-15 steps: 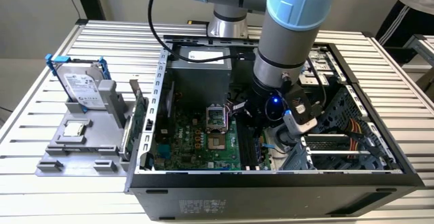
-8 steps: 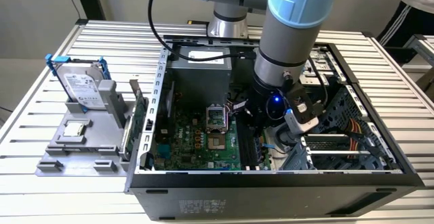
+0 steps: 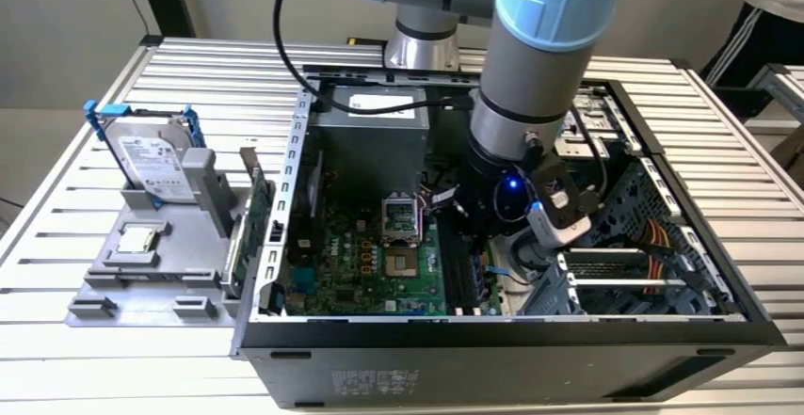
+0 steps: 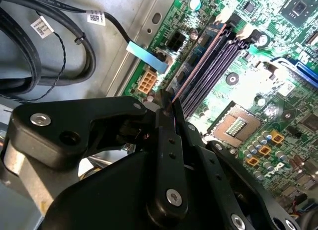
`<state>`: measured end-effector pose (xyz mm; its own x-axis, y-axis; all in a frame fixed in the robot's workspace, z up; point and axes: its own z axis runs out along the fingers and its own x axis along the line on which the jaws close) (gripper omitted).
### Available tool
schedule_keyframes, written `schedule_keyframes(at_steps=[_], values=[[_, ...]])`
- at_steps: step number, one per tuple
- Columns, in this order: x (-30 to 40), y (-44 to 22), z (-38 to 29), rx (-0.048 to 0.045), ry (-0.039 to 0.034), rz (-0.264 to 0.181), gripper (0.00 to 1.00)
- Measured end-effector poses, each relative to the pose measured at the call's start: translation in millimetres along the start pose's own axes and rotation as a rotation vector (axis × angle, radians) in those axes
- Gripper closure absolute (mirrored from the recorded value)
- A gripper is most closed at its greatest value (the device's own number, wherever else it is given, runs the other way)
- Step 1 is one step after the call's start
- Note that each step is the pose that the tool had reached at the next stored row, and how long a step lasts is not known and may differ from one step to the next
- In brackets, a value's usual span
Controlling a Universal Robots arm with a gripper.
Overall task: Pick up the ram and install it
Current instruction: 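Insert the ram into the slot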
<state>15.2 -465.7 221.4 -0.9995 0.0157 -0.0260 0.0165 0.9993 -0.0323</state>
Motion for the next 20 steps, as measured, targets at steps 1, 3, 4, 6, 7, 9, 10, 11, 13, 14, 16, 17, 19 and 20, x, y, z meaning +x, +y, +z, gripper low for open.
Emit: schedule_keyframes(at_steps=[1,3,4,6,7,9,10,11,13,14,16,17,19,20], values=[[0.5,0.0,0.0,0.0002,-0.0001,-0.001,1.00],[1.0,0.1,0.1,0.0009,-0.0002,-0.003,1.00],[1.3,0.1,0.2,0.0015,-0.0002,-0.004,1.00],[1.9,0.1,0.3,0.0028,-0.0003,-0.004,1.00],[2.1,0.1,0.5,0.0035,-0.0003,-0.005,1.00],[2.3,0.3,0.8,0.0042,-0.0003,-0.005,1.00],[2.3,0.5,1.0,0.0044,-0.0003,-0.005,1.00],[2.3,0.7,1.2,0.0044,-0.0003,-0.005,1.00],[2.5,1.1,1.6,0.0048,-0.0003,-0.005,1.00],[2.6,1.2,1.7,0.0050,-0.0003,-0.005,1.00],[2.8,1.3,2.0,0.0055,-0.0003,-0.005,1.00],[3.0,1.4,2.2,0.0055,-0.0002,-0.005,1.00],[3.2,1.5,2.5,0.0054,-0.0003,-0.005,1.00],[3.4,1.5,2.6,0.0054,-0.0003,-0.005,1.00]])
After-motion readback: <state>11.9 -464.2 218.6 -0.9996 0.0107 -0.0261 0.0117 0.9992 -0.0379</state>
